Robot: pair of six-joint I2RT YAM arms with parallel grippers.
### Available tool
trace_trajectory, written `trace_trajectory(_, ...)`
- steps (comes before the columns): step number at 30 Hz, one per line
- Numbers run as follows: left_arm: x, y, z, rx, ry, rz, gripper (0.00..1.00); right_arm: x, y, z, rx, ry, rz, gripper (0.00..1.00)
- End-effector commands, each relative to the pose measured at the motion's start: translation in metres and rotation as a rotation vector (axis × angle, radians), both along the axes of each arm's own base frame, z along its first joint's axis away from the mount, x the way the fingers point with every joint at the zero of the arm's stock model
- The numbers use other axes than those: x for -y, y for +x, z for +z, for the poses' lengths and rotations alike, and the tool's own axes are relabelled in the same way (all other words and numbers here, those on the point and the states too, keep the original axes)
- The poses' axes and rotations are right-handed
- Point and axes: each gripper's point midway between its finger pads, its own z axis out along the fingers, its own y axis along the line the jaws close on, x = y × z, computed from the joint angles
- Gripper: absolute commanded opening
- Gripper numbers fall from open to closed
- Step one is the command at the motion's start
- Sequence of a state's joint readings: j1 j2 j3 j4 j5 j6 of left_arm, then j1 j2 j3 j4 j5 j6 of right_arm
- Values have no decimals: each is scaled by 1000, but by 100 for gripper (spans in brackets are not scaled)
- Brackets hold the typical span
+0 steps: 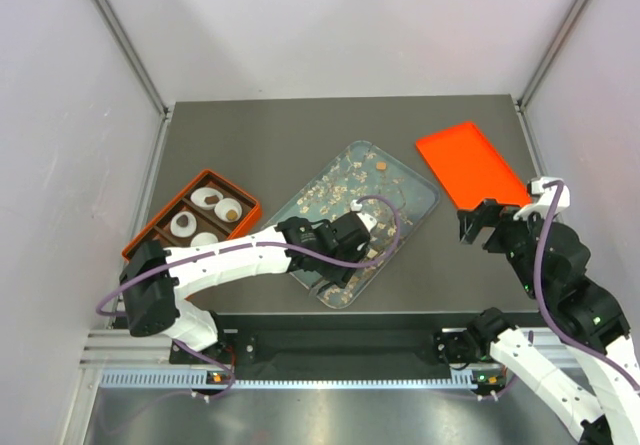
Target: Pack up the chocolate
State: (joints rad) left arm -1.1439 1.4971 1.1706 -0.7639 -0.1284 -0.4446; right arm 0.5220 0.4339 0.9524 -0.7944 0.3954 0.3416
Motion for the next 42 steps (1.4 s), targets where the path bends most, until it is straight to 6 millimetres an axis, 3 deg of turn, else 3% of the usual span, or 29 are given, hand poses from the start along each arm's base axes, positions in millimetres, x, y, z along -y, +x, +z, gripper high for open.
trace_trajectory(1,6,4,12,29,-26,13,50,2,-7,25,60,35,7,100)
trace_trajectory(11,5,13,25,70,-22,69,36,3,-9,26,67,50,7,100)
trace_trajectory(18,9,41,68,156,-66,164,29,-2,-9,24,72,71,27,100)
trace_trajectory(21,-2,60,82,158,-74,231,29,-6,-9,25,79,87,46,100)
trace_trajectory(24,-25,86,96,157,-82,332,29,-11,-10,25,87,105,67,100)
trace_trajectory(29,-109,117,122,172,-72,597,30,-22,-9,13,75,117,118,100)
trace_trajectory(30,-135,124,122,174,-63,676,30,-24,-9,13,80,121,124,100)
trace_trajectory(35,-220,108,137,219,-63,893,32,-33,-7,11,86,115,169,100)
trace_trajectory(39,-275,82,121,181,40,1045,33,-35,-4,10,91,92,182,100)
trace_trajectory(42,-293,66,101,105,93,1098,33,-34,-4,9,99,84,182,100)
